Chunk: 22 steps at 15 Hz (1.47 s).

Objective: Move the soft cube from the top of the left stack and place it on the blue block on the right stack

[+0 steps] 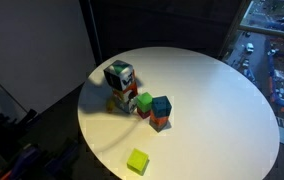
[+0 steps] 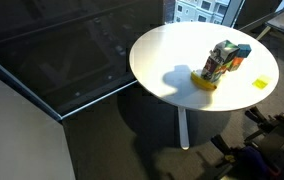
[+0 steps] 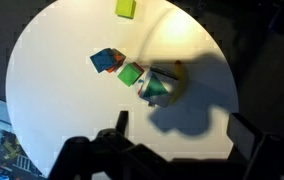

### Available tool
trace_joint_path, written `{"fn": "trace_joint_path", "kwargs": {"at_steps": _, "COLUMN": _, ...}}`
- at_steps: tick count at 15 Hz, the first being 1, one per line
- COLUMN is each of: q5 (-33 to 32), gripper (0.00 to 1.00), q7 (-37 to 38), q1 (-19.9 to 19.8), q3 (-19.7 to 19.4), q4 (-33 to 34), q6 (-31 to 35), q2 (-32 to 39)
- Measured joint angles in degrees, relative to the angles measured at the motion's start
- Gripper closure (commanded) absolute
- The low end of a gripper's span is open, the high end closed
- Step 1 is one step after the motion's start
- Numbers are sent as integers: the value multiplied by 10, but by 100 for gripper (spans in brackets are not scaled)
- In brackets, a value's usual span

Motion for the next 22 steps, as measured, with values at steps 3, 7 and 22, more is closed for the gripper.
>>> {"fn": "trace_joint_path", "kwargs": {"at_steps": 3, "q5": 34, "gripper": 0, "q7": 18, "q1": 0, "q3": 0, "q4": 29, "q6": 8, "q2": 40}}
{"fn": "trace_joint_path", "kwargs": {"at_steps": 7, "q5": 60, "gripper": 0, "q7": 66, "q1": -1, "q3": 0, "q4": 63, "q6": 24, "q2": 101}}
{"fn": "trace_joint_path", "kwargs": {"at_steps": 22, "q5": 103, "gripper": 0, "q7": 125, "q1": -32, "q3": 0, "q4": 83, "q6": 46, "q2": 203}}
